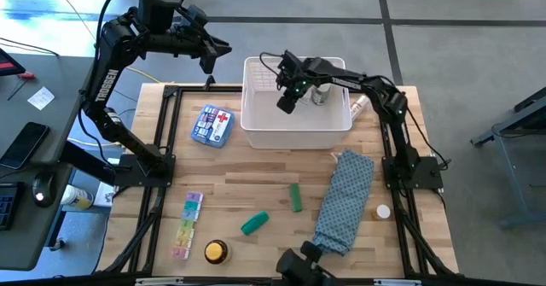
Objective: Pick & place medical supplies in basket/bin
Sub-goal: Adjust the white bin
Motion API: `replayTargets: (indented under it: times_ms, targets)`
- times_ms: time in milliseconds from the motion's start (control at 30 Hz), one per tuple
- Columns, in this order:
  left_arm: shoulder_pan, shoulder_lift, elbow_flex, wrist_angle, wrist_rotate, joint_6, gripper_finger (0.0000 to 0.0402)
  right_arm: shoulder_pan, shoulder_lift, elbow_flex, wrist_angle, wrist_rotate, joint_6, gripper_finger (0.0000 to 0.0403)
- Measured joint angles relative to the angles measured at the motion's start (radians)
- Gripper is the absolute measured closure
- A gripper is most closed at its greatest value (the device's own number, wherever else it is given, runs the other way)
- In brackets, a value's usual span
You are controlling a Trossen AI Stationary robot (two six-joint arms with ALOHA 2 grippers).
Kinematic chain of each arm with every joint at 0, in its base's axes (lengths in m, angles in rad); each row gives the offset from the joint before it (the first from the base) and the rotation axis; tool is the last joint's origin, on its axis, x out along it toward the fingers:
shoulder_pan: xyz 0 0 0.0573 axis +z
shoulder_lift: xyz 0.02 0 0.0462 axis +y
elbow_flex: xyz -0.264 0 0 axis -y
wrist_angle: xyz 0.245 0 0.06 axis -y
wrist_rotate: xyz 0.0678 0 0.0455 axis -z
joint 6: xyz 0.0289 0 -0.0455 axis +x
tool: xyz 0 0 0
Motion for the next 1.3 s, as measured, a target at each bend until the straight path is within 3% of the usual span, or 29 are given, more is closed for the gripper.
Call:
replayTargets:
  times_ms: [267,533,633,867,1067,1300]
  targets:
    - [0.000,0.000,0.000,0.000,0.000,-0.009,0.0273,-0.024,-0.202,0.000,-0.057,0.039,0.092,0.0401]
    - [0.000,0.000,0.000,0.011,-0.005,-0.031,0.0273,-0.070,-0.394,0.000,-0.272,0.353,0.143,0.0401]
    - [0.000,0.000,0.000,0.022,-0.006,-0.030,0.0273,-0.107,-0.444,0.000,-0.323,0.416,0.181,0.0402]
    - [0.000,0.000,0.000,0.021,-0.011,0.001,0.0273,-0.234,-0.463,0.000,-0.497,0.394,0.208,0.0402]
    - [0.000,0.000,0.000,0.015,-0.013,0.020,0.0273,-0.315,-0.479,-0.015,-0.499,0.389,0.208,0.0402]
    - [0.000,0.000,0.000,0.004,-0.027,0.022,0.0273,-0.413,-0.588,-0.324,-0.406,0.262,0.282,0.0402]
